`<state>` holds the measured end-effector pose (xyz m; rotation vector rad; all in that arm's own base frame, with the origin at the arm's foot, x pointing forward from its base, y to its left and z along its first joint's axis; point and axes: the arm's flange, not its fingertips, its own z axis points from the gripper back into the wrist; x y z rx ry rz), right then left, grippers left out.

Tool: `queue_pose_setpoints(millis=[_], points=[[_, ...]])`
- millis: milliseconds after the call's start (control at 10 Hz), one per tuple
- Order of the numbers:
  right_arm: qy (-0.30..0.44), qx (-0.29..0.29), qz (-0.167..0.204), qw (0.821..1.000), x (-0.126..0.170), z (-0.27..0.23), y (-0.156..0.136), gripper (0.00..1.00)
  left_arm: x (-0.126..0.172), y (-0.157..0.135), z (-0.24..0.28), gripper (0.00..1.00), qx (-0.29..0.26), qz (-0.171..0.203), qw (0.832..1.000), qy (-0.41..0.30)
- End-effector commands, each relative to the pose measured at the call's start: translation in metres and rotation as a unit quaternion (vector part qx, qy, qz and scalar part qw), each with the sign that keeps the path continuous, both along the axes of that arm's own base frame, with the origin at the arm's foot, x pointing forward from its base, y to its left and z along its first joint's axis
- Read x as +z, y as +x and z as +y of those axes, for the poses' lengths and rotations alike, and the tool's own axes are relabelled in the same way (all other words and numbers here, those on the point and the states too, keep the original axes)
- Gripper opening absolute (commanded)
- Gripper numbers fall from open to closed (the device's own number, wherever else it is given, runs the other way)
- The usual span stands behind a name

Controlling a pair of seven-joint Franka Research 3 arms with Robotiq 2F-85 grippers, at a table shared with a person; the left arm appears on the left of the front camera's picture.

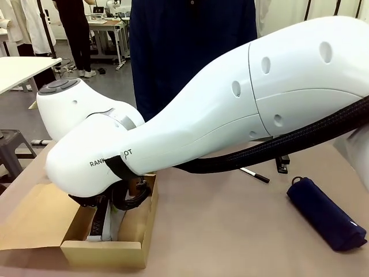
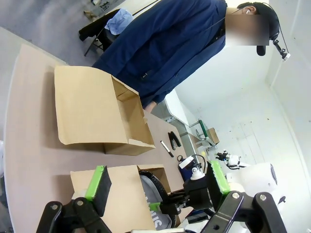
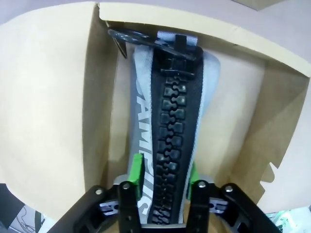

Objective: Place items inside the box.
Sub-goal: Pick up a Pencil pouch or Stapler and place it inside the Mailer Box closest to the robot.

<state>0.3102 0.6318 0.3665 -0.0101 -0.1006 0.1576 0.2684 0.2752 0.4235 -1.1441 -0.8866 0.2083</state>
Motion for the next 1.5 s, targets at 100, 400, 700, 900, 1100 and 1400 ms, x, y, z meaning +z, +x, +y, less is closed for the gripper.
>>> queue_pose_setpoints(millis=[100, 400, 700, 900, 1100, 1400], points=[[0.020, -0.008, 0.003, 1.000, 0.002, -0.014, -0.006, 0.97, 0.001, 0.001, 0.000, 1.00, 0.001, -0.017, 1.000, -0.002], [0.035, -0.020, -0.005, 0.999, 0.012, -0.026, -0.005, 1.00, 0.001, 0.001, 0.000, 1.00, 0.001, -0.017, 1.000, -0.002], [0.035, -0.019, -0.004, 0.999, 0.014, -0.029, -0.006, 1.00, 0.001, 0.001, 0.000, 1.00, 0.001, -0.017, 1.000, -0.002], [0.043, -0.006, 0.001, 0.999, 0.015, -0.028, -0.008, 1.00, 0.001, 0.001, 0.000, 1.00, 0.001, -0.017, 1.000, -0.002], [0.046, -0.015, 0.040, 0.998, 0.043, -0.037, -0.018, 1.00, 0.001, 0.001, 0.000, 1.00, 0.001, -0.017, 1.000, -0.002], [0.045, -0.063, 0.015, 0.997, 0.145, -0.125, -0.064, 1.00, 0.001, 0.001, 0.000, 1.00, 0.001, -0.017, 1.000, -0.002]])
